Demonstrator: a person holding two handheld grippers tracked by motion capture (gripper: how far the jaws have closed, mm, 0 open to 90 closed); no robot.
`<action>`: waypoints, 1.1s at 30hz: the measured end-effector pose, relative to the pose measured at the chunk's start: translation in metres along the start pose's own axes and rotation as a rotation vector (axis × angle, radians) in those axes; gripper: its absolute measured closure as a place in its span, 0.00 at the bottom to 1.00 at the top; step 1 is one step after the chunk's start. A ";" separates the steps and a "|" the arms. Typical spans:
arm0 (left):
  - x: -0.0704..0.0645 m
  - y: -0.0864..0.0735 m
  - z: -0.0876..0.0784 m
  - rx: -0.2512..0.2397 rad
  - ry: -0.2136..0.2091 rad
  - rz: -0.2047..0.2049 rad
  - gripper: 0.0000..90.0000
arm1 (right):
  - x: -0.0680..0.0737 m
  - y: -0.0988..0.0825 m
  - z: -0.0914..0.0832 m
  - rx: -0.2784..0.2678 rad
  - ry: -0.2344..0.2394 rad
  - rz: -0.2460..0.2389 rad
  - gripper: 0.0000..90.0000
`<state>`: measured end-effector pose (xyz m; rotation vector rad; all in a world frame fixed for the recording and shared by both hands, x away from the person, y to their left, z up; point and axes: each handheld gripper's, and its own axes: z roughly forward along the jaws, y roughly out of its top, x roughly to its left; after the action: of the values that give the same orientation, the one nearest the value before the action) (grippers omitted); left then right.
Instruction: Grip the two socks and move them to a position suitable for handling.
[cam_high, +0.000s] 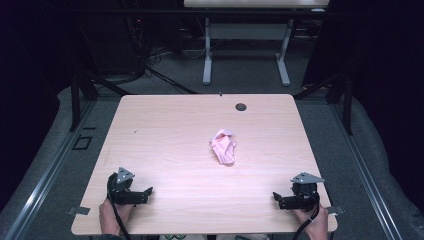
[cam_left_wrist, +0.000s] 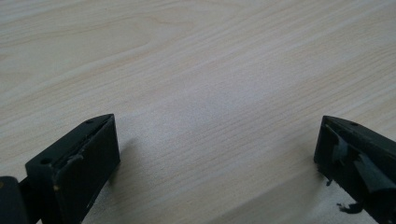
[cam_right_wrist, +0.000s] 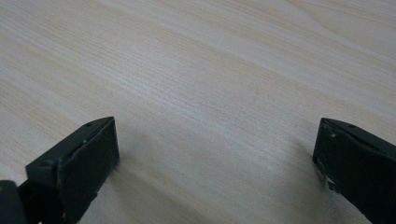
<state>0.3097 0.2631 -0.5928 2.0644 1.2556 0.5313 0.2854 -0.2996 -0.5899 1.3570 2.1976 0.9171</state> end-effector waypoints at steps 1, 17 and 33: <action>0.000 0.000 0.000 0.000 0.000 -0.001 0.00 | 0.000 0.000 0.000 0.000 -0.001 0.001 0.00; -0.001 0.000 0.000 -0.001 0.010 -0.011 0.00 | -0.001 0.006 0.003 0.031 -0.021 0.027 0.00; -0.001 0.000 -0.001 -0.003 0.009 -0.011 0.02 | 0.009 0.060 0.000 0.103 0.110 -0.002 0.00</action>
<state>0.3086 0.2627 -0.5925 2.0540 1.2697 0.5370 0.3193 -0.2728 -0.5479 1.3806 2.3579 0.9090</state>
